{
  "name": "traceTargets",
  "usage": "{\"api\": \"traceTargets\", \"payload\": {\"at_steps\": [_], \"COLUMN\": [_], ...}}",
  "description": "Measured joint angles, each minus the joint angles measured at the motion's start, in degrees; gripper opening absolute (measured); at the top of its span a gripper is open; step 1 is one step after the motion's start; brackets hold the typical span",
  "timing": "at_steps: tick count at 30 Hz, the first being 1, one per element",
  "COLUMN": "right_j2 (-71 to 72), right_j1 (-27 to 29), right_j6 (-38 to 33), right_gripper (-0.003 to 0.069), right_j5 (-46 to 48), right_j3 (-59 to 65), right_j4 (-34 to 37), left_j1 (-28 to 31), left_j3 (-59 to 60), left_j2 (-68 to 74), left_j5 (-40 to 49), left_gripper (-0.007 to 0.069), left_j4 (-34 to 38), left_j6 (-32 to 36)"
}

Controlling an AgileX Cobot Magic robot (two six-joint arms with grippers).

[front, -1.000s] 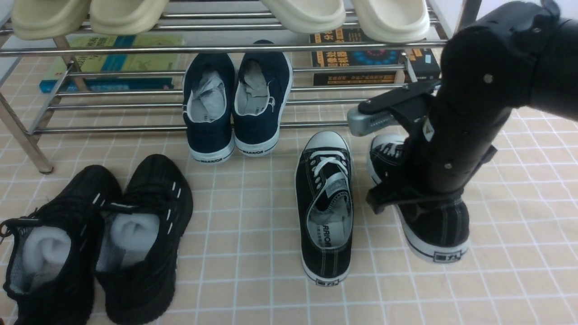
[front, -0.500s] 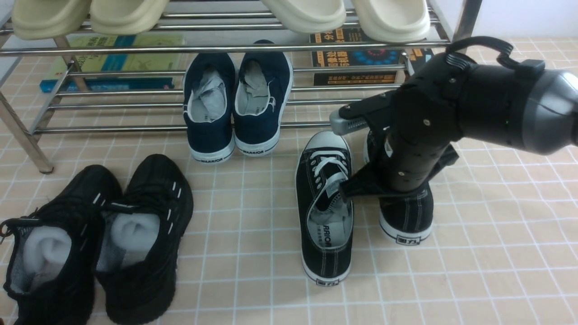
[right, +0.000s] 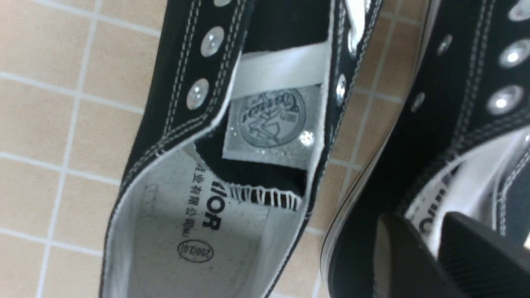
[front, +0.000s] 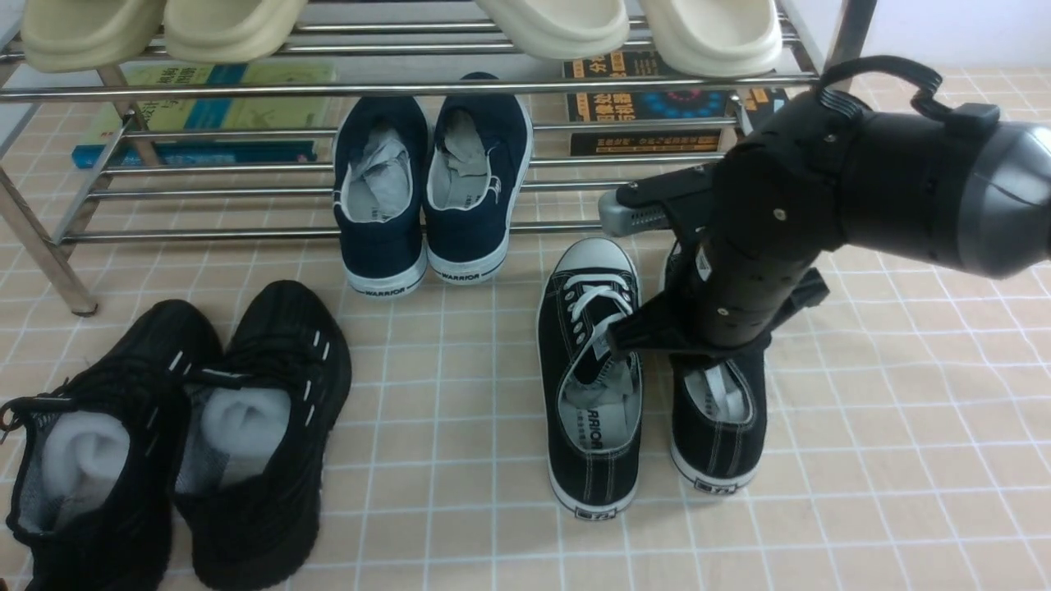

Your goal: Take the shoes off the shelf from the light coffee tablecloth by hand.

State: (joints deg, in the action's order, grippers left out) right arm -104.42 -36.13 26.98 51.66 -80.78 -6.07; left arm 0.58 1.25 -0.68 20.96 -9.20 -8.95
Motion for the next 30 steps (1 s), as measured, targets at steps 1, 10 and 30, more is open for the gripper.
{"api": "traceTargets", "payload": {"at_steps": [1,10,30], "right_j2": [0.5,8.8,54.6], "right_j1": [0.0,0.0,0.0], "right_j6": [0.0,-8.7,-14.3], "right_gripper": [0.0236,0.0274,-0.0015], "right_j5": [1.2,16.6,15.8], "right_j3": [-0.6,-11.4,18.3], "right_j4": [0.3,0.9,-0.1], "left_j1": [0.0,0.0,0.0], "left_j3": [0.0,0.0,0.0], "left_j2": [0.0,0.0,0.0], "left_j5": [0.0,0.0,0.0], "left_gripper": [0.0239,0.0239,0.0239], "left_j4": [0.0,0.0,0.0], "left_j6": [0.0,0.0,0.0]}}
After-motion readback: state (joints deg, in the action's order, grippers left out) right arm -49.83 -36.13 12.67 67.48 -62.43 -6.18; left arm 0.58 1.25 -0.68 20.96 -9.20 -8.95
